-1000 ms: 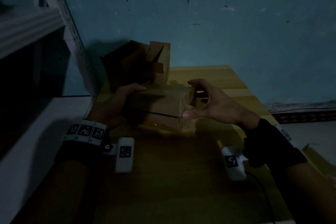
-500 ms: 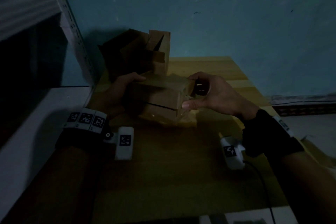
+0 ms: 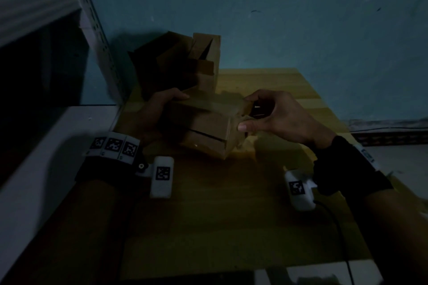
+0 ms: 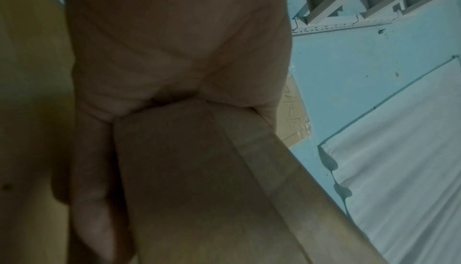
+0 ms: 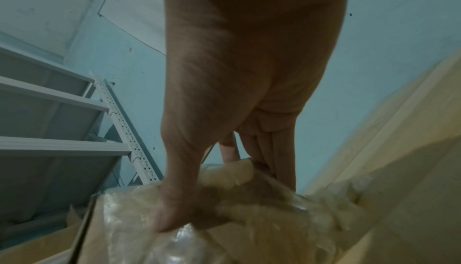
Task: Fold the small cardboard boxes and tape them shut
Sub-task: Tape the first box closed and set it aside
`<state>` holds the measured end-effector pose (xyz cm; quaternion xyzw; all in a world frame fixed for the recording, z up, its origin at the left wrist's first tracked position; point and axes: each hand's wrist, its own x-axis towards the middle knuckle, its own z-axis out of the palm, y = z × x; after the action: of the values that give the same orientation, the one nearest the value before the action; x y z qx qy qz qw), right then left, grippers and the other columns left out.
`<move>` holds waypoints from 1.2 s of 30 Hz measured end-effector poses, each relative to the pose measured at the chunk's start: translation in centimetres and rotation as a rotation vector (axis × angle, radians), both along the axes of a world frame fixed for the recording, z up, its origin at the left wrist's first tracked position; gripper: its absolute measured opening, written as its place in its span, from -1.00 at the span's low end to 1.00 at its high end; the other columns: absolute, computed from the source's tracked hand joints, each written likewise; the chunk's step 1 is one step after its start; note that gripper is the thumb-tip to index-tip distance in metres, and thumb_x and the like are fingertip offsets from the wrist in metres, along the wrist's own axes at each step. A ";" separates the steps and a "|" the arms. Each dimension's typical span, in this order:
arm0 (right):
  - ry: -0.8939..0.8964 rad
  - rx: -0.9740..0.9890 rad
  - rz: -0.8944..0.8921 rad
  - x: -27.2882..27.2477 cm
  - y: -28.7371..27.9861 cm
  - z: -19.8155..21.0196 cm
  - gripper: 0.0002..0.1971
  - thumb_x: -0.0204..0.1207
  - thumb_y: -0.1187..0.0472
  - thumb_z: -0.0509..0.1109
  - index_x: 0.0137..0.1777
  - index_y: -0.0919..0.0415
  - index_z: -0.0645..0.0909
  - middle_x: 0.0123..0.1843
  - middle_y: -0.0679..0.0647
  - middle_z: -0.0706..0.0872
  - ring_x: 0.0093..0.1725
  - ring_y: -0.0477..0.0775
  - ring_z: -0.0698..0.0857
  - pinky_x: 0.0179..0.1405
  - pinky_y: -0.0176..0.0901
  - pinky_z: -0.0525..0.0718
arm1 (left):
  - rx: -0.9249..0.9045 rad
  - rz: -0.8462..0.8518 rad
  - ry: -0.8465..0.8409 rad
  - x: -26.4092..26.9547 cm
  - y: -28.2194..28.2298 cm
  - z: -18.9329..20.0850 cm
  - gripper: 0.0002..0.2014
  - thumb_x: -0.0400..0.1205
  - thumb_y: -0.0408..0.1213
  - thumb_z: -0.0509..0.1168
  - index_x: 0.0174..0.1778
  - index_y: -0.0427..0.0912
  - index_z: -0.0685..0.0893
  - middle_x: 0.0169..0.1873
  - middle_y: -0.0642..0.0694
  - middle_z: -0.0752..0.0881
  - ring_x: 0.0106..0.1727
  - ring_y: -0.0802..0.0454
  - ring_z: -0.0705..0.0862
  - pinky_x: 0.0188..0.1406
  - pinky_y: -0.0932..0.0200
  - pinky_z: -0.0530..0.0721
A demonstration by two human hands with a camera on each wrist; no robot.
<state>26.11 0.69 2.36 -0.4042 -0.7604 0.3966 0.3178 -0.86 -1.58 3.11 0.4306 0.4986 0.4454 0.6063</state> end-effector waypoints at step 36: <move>0.297 0.041 -0.325 2.2 1.2 1.5 -0.82 0.66 0.36 0.40 0.03 0.54 0.71 -0.15 0.42 0.82 -0.27 0.18 0.83 -0.35 -0.03 0.76 | -0.122 0.069 -0.070 -1.6 0.6 -0.1 -0.59 0.64 -0.12 0.32 0.37 -0.23 0.64 -0.02 -0.15 0.83 -0.16 -0.05 0.84 -0.32 0.16 0.75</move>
<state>28.35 1.94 3.85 -0.4520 -0.6380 0.3799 0.4943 -2.51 -1.01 3.06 0.3595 0.5180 0.4497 0.6327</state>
